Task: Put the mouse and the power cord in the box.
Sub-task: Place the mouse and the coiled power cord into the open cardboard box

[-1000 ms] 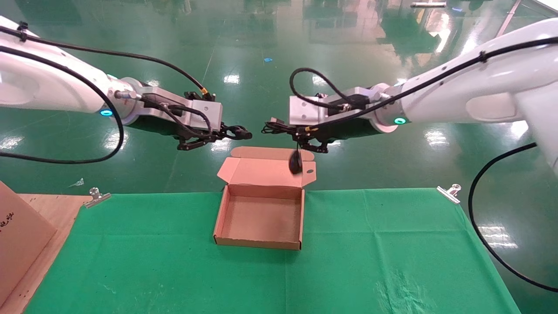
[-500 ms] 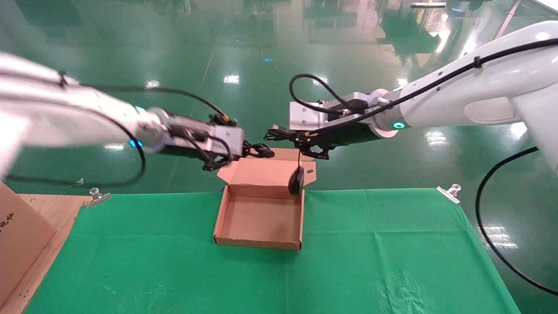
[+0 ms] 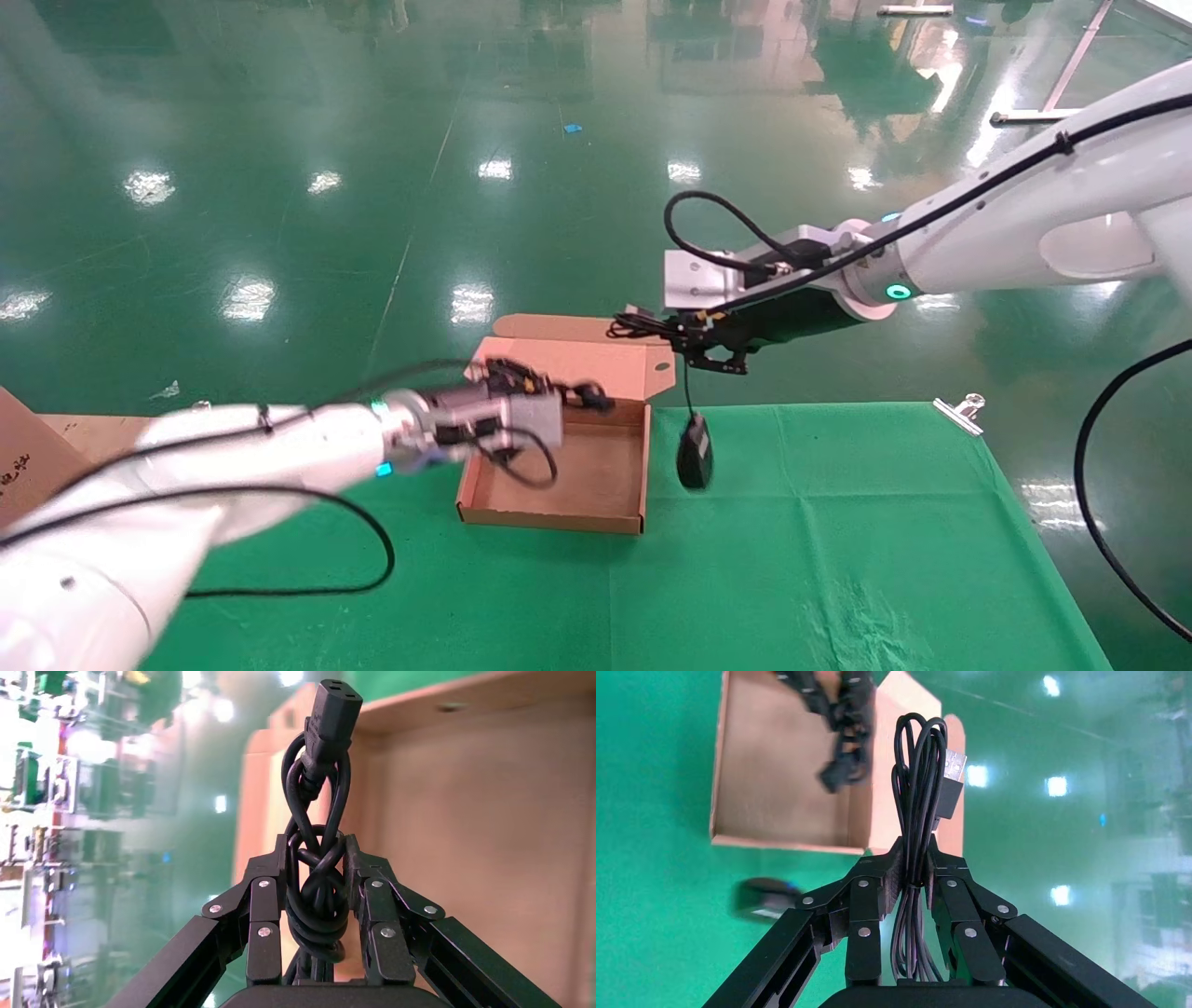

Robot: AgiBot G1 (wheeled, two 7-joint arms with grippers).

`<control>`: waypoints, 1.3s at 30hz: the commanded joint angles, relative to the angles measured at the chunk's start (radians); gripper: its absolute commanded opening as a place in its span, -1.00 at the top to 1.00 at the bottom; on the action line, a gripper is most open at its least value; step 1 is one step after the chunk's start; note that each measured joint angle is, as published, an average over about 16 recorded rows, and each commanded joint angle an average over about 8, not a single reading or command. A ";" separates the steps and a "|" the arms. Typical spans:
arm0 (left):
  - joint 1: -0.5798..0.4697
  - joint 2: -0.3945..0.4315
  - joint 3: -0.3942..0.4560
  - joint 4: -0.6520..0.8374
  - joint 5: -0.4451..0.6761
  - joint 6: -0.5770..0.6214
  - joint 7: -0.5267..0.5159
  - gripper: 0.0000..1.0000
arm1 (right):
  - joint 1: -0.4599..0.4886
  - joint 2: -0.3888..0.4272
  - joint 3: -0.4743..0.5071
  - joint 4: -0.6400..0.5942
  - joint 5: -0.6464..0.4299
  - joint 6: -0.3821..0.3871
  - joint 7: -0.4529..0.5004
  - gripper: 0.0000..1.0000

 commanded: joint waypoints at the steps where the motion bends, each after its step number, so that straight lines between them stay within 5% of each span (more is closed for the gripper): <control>1: 0.032 0.000 0.020 -0.017 -0.018 -0.015 0.003 0.71 | -0.001 0.001 -0.003 -0.013 0.002 -0.003 -0.010 1.00; 8: 0.048 -0.001 0.096 -0.032 -0.064 -0.044 -0.037 -0.97 | -0.006 0.002 -0.007 -0.044 0.011 0.001 -0.035 1.00; 27: 0.030 -0.005 0.242 -0.037 -0.186 -0.089 -0.090 -1.00 | -0.011 -0.007 -0.011 -0.033 0.050 -0.015 -0.052 1.00; 39: -0.072 -0.075 0.203 0.060 -0.306 0.004 -0.057 -1.00 | -0.061 -0.024 -0.056 0.133 0.096 0.061 0.001 1.00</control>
